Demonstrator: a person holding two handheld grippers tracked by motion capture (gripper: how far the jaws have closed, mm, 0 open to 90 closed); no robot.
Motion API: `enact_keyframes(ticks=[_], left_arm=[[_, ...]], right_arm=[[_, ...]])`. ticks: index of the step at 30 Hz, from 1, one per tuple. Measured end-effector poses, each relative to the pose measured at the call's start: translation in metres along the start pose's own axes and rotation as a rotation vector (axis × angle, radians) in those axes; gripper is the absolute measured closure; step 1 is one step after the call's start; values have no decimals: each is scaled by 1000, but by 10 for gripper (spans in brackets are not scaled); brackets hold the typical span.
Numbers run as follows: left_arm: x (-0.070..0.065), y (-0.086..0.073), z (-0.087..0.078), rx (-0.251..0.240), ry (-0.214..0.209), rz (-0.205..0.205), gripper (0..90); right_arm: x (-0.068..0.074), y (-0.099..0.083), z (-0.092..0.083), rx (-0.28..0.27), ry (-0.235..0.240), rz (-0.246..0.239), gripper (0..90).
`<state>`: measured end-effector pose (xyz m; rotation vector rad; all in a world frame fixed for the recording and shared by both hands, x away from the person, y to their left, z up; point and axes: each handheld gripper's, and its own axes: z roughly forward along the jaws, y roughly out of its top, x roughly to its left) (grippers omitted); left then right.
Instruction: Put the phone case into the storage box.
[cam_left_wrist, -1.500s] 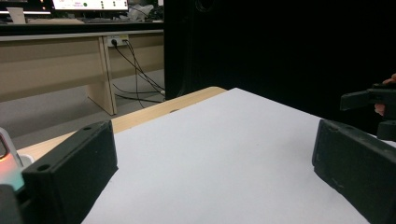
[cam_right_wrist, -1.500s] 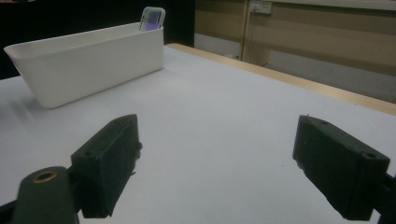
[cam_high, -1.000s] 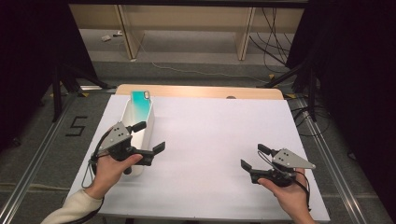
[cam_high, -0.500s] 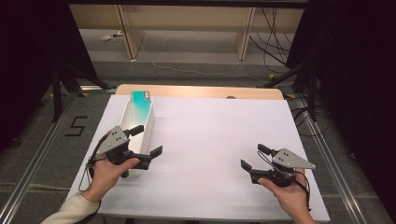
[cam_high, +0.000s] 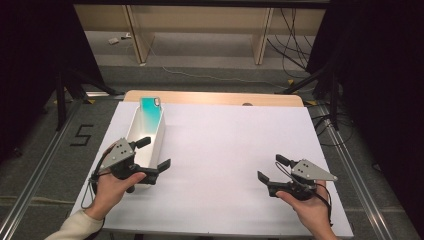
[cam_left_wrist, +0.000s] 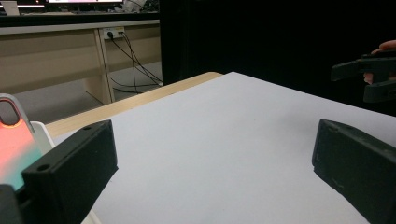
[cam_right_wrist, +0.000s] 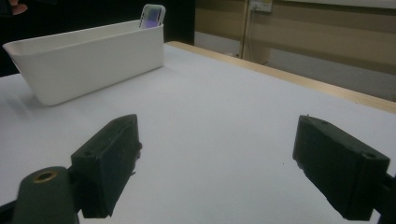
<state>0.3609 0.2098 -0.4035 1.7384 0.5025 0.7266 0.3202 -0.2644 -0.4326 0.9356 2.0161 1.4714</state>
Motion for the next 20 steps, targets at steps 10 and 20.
enact_keyframes(ticks=[10,20], left_arm=[[-1,-1,0,-2,1,-1,0],[0,-1,0,-6,5,-3,0]], right_arm=[[-1,0,0,-5,9,0,159],[-2,0,0,-6,6,-1,158]])
